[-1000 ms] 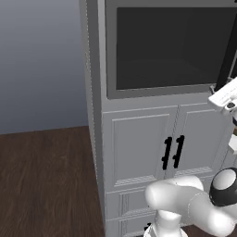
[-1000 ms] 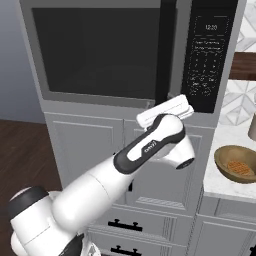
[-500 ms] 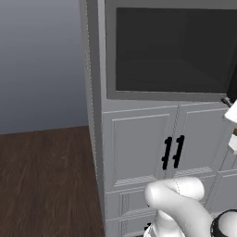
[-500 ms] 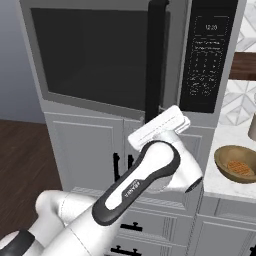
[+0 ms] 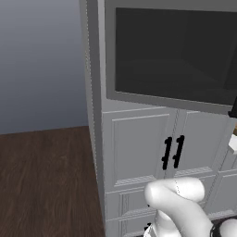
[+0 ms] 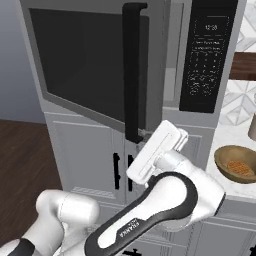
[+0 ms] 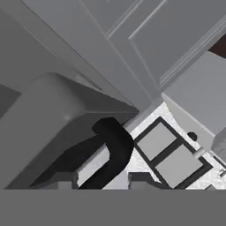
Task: Open the microwave, place the bowl with waffle inside the microwave, then close the microwave door and turn it on.
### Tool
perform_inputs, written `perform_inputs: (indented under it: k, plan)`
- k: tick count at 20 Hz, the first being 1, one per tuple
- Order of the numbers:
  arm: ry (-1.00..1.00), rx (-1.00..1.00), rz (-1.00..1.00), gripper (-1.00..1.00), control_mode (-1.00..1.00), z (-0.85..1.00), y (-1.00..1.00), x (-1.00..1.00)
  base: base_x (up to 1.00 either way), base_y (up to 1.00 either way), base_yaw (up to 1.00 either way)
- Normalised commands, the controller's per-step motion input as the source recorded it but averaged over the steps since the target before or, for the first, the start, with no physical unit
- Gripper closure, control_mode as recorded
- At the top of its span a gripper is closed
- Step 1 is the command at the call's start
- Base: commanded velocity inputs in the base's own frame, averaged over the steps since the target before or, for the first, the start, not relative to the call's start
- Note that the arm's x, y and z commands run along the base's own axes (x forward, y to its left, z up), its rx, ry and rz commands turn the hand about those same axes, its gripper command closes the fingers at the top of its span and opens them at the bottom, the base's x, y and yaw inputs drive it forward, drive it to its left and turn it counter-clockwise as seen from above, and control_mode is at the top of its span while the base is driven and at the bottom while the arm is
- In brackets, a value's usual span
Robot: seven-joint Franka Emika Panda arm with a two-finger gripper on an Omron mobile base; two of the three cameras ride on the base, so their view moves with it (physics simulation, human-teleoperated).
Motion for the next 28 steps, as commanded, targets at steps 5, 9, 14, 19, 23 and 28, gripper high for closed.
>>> perform_inputs:
  k: [5,9,14,19,23,28]
  plan:
    - [-0.07,0.10,-0.12,-1.00,-1.00,0.00,-1.00,-0.93,0.00,0.00,0.00]
    - [0.05,0.09,-0.23,-1.00,-1.00,-0.03,-0.97,0.24,0.00,0.00,0.00]
    - [0.13,0.01,-0.03,-1.00,-1.00,-0.28,-0.12,1.00,0.00,0.00,0.00]
    - [0.03,0.00,0.10,-1.00,-1.00,-0.30,-0.07,1.00,0.00,0.00,0.00]
    - [-0.18,0.00,0.32,-1.00,-1.00,-0.13,0.17,0.59,0.00,0.00,0.00]
    - [-0.39,-0.04,0.41,-1.00,-1.00,-0.01,0.71,-0.15,0.00,0.00,0.00]
